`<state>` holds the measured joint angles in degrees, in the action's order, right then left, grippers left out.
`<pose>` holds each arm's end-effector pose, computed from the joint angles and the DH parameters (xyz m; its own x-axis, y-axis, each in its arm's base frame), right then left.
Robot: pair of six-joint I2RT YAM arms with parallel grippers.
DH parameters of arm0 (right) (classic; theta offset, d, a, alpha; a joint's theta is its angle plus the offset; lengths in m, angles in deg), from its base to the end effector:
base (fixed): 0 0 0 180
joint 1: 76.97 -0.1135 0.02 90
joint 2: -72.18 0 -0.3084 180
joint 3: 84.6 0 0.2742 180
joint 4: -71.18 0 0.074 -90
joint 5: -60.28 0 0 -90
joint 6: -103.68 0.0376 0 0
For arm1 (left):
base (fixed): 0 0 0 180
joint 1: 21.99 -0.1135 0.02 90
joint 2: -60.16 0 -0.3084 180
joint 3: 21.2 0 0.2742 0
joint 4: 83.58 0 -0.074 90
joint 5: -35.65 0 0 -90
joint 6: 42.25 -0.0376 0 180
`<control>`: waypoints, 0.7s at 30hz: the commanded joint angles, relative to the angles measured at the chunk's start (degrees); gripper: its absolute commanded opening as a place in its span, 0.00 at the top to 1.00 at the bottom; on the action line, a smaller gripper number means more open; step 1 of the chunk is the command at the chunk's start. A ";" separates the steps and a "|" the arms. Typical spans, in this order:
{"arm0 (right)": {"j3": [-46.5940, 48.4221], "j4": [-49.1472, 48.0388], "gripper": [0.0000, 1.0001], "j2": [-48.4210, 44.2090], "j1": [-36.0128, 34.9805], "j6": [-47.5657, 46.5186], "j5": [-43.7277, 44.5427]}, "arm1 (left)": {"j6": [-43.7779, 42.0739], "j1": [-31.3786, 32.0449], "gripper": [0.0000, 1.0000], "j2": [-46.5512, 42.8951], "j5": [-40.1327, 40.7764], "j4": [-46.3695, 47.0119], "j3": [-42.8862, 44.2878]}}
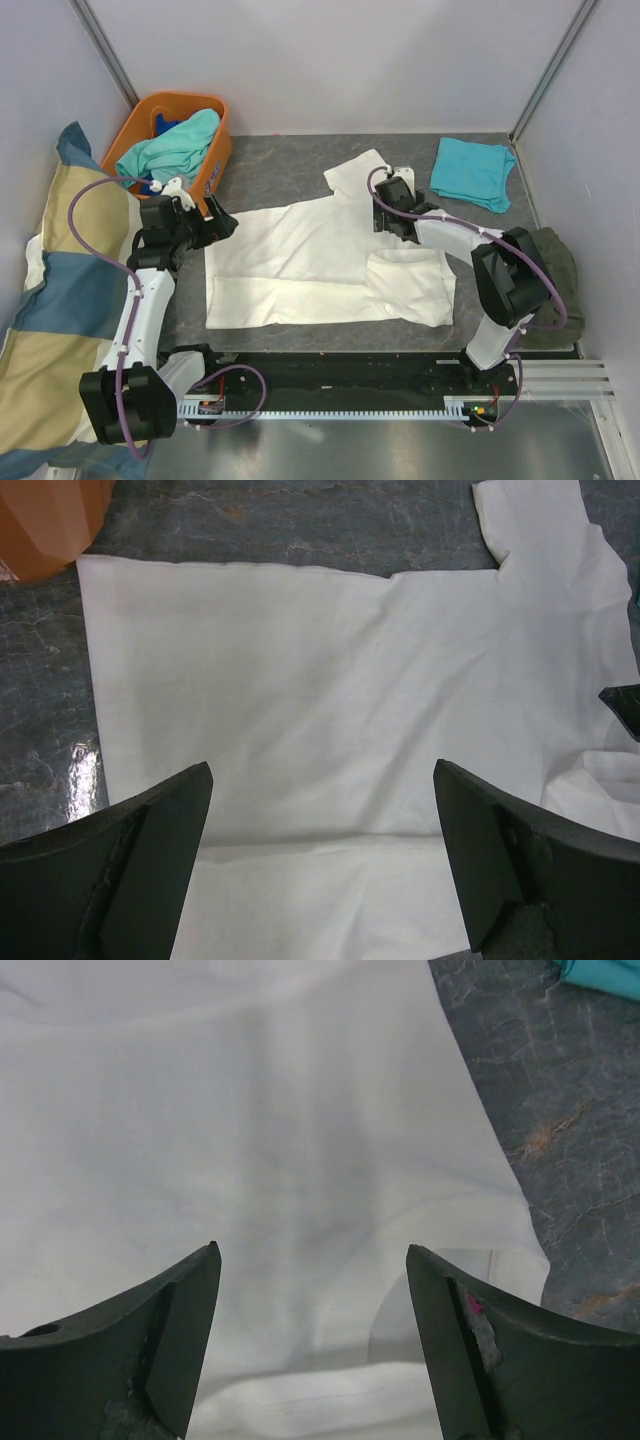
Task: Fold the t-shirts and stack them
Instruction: Fold the tshirt
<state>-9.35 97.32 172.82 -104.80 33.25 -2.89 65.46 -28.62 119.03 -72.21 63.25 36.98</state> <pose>0.3542 0.1678 0.2148 -0.7087 -0.0362 -0.7045 0.0734 0.9895 -0.1246 0.2257 0.0146 0.3130 -0.5707 -0.3578 -0.7391 -0.0321 0.9091 -0.4154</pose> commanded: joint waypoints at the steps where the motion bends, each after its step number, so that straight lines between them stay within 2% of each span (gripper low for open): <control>1: 2.87 -1.37 0.17 -6.76 0.15 -1.29 -2.04 | -1.28 0.13 0.00 -0.95 0.38 0.67 0.08; 3: 1.82 1.35 0.16 -10.79 0.15 -0.50 -3.36 | -1.19 0.13 0.00 -0.95 0.20 0.67 0.08; 7: -2.39 6.44 0.16 -17.57 0.15 1.08 -11.69 | -1.02 0.13 0.00 -0.95 -0.15 0.85 0.08; 14: -12.59 14.18 0.16 -28.73 -1.95 7.49 -16.01 | -0.75 0.13 0.00 -0.78 -0.76 1.02 -0.01; 21: -20.24 10.42 0.16 -28.49 -3.01 11.63 -14.89 | -0.49 0.13 0.01 -0.51 -1.12 1.46 -0.10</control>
<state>-27.58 109.23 144.12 -107.60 41.38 -18.26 65.46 -28.62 119.03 -72.45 63.14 36.98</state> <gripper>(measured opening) 0.839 0.994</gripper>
